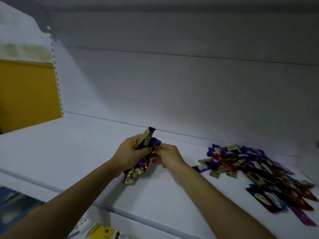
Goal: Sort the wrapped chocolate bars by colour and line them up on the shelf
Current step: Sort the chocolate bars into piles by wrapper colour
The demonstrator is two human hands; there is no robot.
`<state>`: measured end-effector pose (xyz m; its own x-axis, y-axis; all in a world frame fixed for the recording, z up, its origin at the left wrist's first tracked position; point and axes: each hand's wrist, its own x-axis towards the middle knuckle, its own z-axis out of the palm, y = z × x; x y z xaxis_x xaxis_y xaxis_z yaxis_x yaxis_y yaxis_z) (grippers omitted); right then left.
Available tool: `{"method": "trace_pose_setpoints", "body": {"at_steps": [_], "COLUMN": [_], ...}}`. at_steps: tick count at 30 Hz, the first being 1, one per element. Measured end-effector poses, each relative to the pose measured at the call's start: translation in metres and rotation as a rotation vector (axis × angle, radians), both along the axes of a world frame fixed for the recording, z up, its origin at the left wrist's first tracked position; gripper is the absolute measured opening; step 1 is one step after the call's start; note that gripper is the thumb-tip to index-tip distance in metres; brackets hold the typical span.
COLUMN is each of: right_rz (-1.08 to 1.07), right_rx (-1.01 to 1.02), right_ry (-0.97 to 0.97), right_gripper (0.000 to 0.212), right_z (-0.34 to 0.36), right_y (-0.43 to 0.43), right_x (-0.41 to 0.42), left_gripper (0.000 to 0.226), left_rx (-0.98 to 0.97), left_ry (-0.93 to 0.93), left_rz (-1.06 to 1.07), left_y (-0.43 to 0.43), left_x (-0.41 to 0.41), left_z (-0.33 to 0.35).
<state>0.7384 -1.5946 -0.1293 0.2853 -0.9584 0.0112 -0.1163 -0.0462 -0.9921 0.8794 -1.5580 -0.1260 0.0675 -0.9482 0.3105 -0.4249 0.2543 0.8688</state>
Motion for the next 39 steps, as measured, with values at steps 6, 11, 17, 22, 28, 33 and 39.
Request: {"method": "trace_pose_setpoints", "body": {"at_steps": [6, 11, 17, 22, 28, 33, 39], "right_rz": [-0.266, -0.538, -0.541, -0.596, -0.675, -0.684, -0.514], "right_rx": [-0.045, -0.134, -0.175, -0.179, -0.203, -0.270, -0.620], "right_ry": [0.150, 0.495, 0.441, 0.514, 0.581, 0.457, 0.551], "right_gripper": [0.017, 0.022, 0.027, 0.034, 0.017, 0.007, 0.014], "right_z": [-0.014, -0.030, -0.032, -0.034, -0.037, -0.034, -0.020], "right_y": [-0.056, -0.084, -0.084, -0.086, -0.087, -0.083, -0.067], "right_x": [0.092, 0.112, 0.113, 0.113, 0.117, 0.116, 0.136], "left_gripper": [0.012, 0.008, 0.006, 0.026, 0.017, 0.010, 0.017], "left_rx": [0.024, 0.057, 0.072, -0.008, 0.023, 0.043, 0.048], "left_ry": [-0.034, 0.057, 0.032, 0.060, 0.163, 0.230, 0.262], "left_rz": [0.032, -0.058, -0.148, -0.164, -0.275, -0.295, -0.394], "left_y": [-0.030, -0.057, -0.081, -0.097, -0.106, -0.111, -0.106], "left_x": [0.082, 0.141, 0.179, 0.181, 0.188, 0.186, 0.186], "left_z": [-0.011, -0.007, -0.009, -0.022, -0.027, -0.026, -0.018]}}
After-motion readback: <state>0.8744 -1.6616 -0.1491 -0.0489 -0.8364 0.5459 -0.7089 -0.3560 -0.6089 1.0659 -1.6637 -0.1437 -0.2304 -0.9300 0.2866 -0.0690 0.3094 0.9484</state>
